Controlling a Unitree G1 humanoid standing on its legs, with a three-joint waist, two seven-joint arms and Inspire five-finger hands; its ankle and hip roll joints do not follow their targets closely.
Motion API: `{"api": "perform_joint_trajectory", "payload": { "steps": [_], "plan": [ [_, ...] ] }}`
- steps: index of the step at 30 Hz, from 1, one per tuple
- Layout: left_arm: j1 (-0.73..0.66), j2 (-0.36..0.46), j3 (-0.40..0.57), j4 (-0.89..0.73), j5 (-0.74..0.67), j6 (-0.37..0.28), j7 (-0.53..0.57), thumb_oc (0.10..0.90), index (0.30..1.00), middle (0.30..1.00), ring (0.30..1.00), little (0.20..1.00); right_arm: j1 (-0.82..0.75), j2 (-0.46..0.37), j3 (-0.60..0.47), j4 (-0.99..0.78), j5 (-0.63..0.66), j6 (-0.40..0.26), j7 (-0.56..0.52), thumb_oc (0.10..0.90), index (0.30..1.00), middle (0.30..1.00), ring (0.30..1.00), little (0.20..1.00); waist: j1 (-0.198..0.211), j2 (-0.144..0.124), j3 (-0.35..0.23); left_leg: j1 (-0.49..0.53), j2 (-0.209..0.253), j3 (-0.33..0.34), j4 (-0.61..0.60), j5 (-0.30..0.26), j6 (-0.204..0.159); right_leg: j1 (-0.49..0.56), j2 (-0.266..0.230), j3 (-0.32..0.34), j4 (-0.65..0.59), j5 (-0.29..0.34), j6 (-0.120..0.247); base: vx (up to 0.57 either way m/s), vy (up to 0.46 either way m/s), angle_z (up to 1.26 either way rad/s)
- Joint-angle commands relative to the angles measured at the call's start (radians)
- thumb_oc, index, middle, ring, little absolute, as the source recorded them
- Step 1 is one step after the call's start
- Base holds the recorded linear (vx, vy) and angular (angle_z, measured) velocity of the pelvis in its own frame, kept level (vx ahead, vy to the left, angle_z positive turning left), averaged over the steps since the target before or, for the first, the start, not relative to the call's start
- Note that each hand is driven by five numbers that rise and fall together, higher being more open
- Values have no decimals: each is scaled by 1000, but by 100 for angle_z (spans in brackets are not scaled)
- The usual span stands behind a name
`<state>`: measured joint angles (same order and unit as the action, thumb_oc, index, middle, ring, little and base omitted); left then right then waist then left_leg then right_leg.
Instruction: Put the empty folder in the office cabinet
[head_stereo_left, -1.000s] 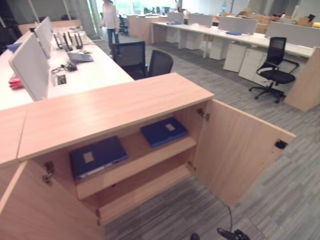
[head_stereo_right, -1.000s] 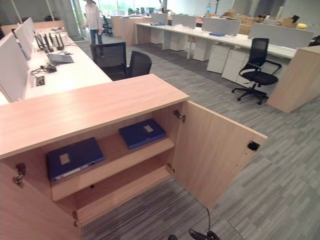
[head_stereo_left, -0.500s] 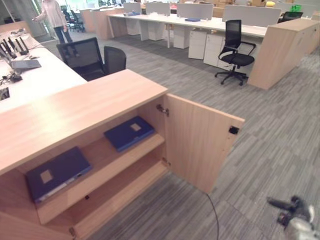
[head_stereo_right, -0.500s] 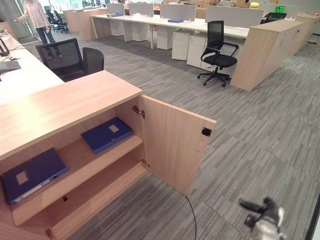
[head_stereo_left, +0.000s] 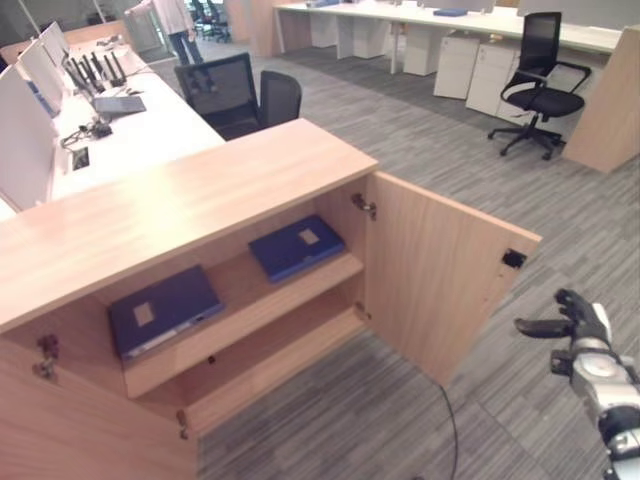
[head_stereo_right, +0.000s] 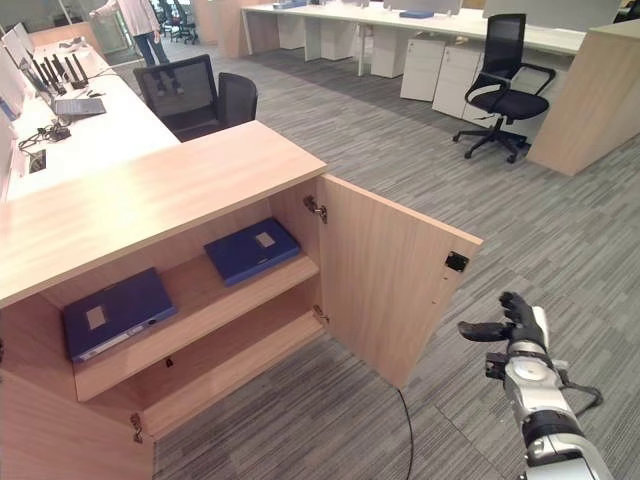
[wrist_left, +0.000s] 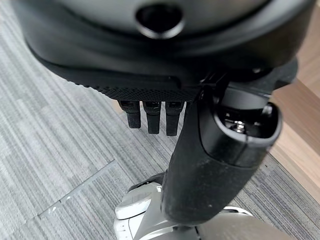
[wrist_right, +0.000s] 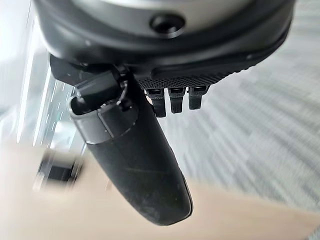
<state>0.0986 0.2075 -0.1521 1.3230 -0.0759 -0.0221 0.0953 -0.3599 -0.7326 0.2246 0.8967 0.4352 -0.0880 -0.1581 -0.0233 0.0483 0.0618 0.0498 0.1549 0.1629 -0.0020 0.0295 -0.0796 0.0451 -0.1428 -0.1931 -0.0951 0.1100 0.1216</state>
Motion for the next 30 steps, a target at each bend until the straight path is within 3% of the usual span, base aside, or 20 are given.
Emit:
{"api": "perform_joint_trajectory", "payload": {
  "steps": [1, 9, 16, 22, 23, 25, 30],
  "plan": [
    [-25, 18, 1, 4, -45, -11, -24, 800, 900, 900, 900, 900, -188, 0, 65, -34, -24, -68, 39, 800, 900, 900, 900, 900, 2, -113, -4, 36, -50, -12, 73, -112, 22, -26, 37, 17, 72, -96, -28, 48, -117, 11],
    [-25, 19, -31, -15, -67, -15, -31, 800, 900, 900, 900, 900, -388, 41, 224, -25, 15, -67, 77, 800, 900, 900, 900, 900, 21, -124, -1, 47, -36, -27, 60, -101, 10, -3, 58, 3, 65, -113, -41, 27, -56, 2],
    [-20, 28, -45, -14, -80, -16, -28, 800, 900, 900, 900, 900, -524, 75, 247, 48, 74, -74, 65, 800, 900, 900, 900, 900, 37, -128, -9, 60, -31, -35, 29, -86, 3, 9, 67, -8, 51, -112, -43, 7, -15, -2],
    [-17, 30, -42, -3, -92, -16, -25, 800, 900, 900, 900, 900, -540, 115, 236, 68, 135, -82, 69, 800, 900, 900, 900, 900, 45, -130, -16, 70, -31, -39, 10, -82, 2, 18, 72, -11, 42, -113, -43, 2, -5, 2],
    [-15, 26, -32, 2, -98, -11, -22, 800, 900, 900, 900, 900, -502, 164, 222, -10, 227, -101, 88, 800, 900, 900, 900, 900, 47, -128, -16, 70, -33, -40, 11, -83, 3, 19, 73, -8, 44, -118, -45, -13, 6, -4],
    [-14, 24, -28, 4, -98, -9, -22, 800, 900, 900, 900, 900, -479, 181, 222, -53, 254, -107, 94, 800, 900, 900, 900, 900, 47, -127, -16, 71, -34, -40, 11, -84, 3, 20, 74, -8, 45, -120, -46, -14, 9, -9],
    [-9, 15, 30, 3, -116, 6, -20, 800, 900, 900, 900, 900, -293, 334, 278, -372, 387, -143, 167, 800, 900, 900, 900, 900, 48, -119, -12, 67, -35, -39, 24, -89, 0, 25, 78, -3, 50, -136, -51, -7, 4, -3]
  ]
}}
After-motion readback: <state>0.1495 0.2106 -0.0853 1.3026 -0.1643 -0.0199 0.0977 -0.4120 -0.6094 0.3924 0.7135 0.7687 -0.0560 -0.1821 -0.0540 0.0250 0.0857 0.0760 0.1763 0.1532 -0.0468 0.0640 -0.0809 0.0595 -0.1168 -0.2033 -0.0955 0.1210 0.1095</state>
